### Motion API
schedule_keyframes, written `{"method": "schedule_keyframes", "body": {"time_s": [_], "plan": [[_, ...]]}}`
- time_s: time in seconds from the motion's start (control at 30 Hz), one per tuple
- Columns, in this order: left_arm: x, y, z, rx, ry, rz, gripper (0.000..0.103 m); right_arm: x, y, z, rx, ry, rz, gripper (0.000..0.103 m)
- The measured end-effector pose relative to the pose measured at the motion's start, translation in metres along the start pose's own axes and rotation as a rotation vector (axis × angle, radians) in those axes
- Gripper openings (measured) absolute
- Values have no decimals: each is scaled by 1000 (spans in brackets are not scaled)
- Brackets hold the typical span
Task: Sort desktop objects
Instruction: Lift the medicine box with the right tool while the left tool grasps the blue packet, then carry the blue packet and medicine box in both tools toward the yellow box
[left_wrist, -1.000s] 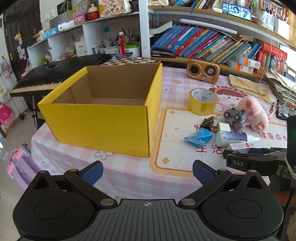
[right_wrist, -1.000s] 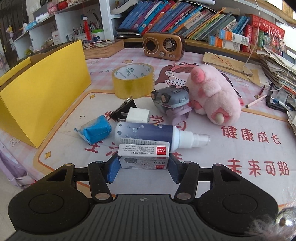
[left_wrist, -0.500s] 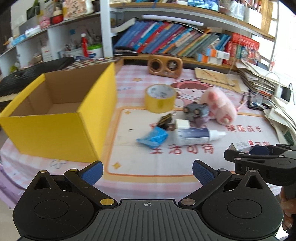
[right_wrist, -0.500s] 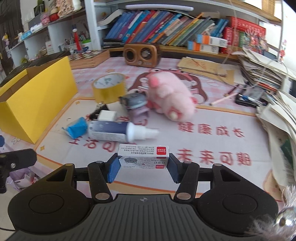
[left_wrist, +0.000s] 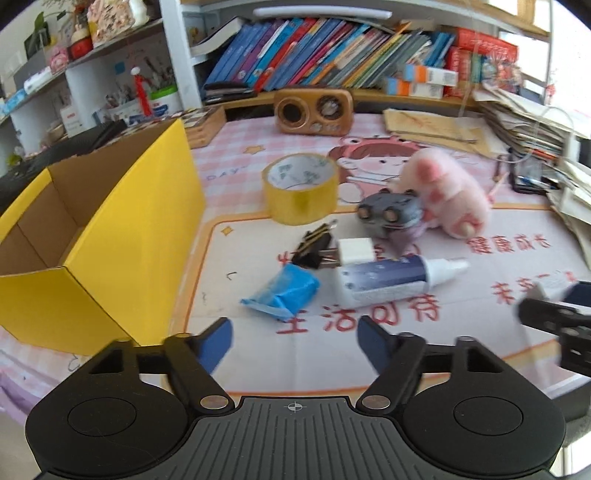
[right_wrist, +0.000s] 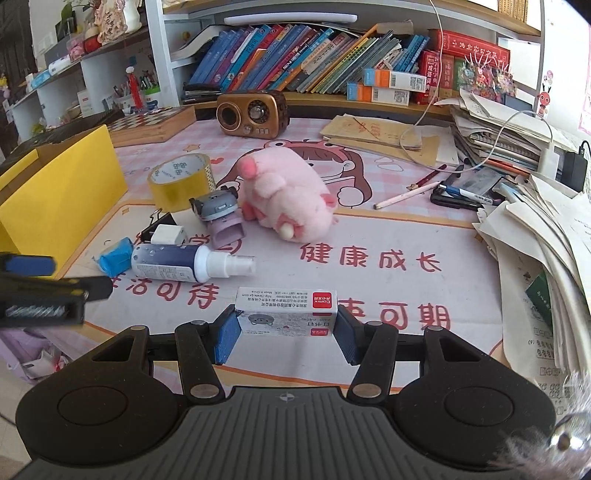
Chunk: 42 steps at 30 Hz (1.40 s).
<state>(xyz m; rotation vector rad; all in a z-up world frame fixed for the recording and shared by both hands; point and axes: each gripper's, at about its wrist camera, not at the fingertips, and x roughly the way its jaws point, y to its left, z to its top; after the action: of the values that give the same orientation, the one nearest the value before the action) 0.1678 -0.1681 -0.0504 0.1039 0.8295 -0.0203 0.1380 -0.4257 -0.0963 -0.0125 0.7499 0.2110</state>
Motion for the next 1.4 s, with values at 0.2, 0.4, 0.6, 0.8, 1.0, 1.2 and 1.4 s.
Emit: {"method": "schedule_keyframes", "body": {"time_s": [0.2, 0.4, 0.6, 0.8, 1.0, 1.2, 1.4], "plan": [[20, 8, 5, -21, -36, -8, 69, 2, -6, 0, -11, 7, 6, 51], [39, 8, 16, -9, -29, 6, 67, 3, -8, -1, -19, 18, 13, 51], [55, 8, 19, -18, 18, -4, 51, 1, -7, -2, -19, 14, 16, 51], [53, 12, 17, -39, 20, -38, 33, -2, -7, -3, -14, 11, 9, 51], [44, 11, 15, -41, 5, -78, 31, -5, -3, -4, -23, 5, 14, 51], [25, 12, 14, -58, -20, -105, 31, -9, 1, -3, -27, -8, 17, 51], [-2, 13, 8, -72, -48, -141, 31, -19, 5, -2, -26, -34, 17, 51]]}}
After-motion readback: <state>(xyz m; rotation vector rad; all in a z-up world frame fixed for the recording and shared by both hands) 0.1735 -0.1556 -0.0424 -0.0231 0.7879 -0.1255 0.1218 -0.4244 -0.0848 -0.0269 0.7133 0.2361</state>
